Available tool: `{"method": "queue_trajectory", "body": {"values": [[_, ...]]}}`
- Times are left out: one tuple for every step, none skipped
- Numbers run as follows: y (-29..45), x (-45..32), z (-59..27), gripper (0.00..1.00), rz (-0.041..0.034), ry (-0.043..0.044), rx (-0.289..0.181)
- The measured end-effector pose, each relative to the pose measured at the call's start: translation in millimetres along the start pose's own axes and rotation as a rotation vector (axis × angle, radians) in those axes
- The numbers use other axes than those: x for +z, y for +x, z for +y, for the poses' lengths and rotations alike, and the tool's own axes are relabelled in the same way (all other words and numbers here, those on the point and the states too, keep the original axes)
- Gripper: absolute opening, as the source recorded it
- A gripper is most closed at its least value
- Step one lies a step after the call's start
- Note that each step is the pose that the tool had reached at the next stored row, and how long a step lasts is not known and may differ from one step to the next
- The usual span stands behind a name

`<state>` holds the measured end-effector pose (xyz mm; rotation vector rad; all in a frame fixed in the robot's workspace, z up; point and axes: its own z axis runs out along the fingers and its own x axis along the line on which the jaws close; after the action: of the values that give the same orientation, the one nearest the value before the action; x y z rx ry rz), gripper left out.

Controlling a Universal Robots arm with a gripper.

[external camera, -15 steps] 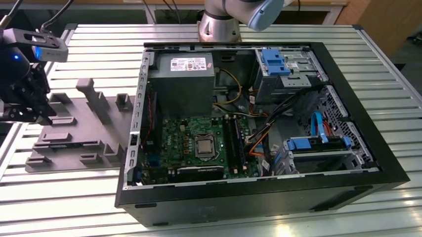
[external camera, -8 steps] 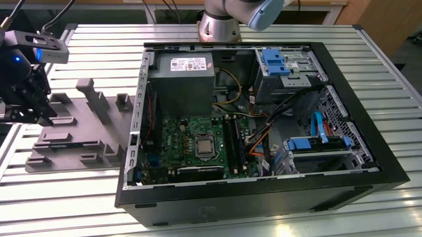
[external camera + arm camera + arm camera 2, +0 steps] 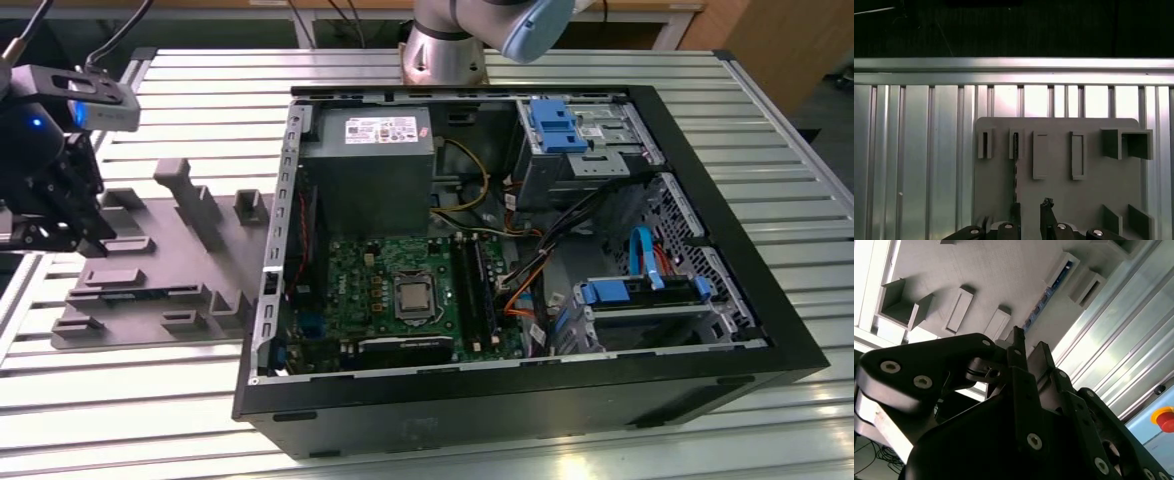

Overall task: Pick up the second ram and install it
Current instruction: 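Pick up the second ram and move it above second insertion slot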

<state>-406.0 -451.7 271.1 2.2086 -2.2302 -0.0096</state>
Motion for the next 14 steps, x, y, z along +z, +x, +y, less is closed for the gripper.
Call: {"method": "queue_trajectory", "body": {"values": [[0.3, 0.7, 0.1, 0.30, 0.0000, 0.0000, 0.000], [0.6, 1.4, 0.2, 0.30, 0.0000, 0.0000, 0.000], [0.8, 2.0, 0.3, 0.30, 0.0000, -0.0001, 0.000], [1.0, 2.5, 0.4, 0.30, 0.0001, -0.0001, 0.000], [1.1, 3.0, 0.5, 0.30, 0.0001, -0.0001, 0.000], [1.1, 3.3, 0.5, 0.30, 0.0001, -0.0001, 0.000], [1.1, 3.4, 0.5, 0.30, 0.0002, -0.0002, 0.000], [1.1, 3.5, 0.5, 0.30, 0.0002, -0.0003, 0.000], [1.2, 3.7, 0.5, 0.30, 0.0001, 0.0000, 0.000], [1.2, 4.0, 0.5, 0.30, 0.0002, -0.0001, 0.000], [1.3, 4.5, 0.5, 0.30, 0.0000, 0.0002, 0.000], [1.5, 5.1, 0.5, 0.30, 0.0000, 0.0001, 0.000], [1.8, 5.8, 0.4, 0.30, 0.0001, 0.0000, 0.000], [2.1, 6.6, 0.4, 0.30, 0.0001, 0.0000, 0.000]]}}
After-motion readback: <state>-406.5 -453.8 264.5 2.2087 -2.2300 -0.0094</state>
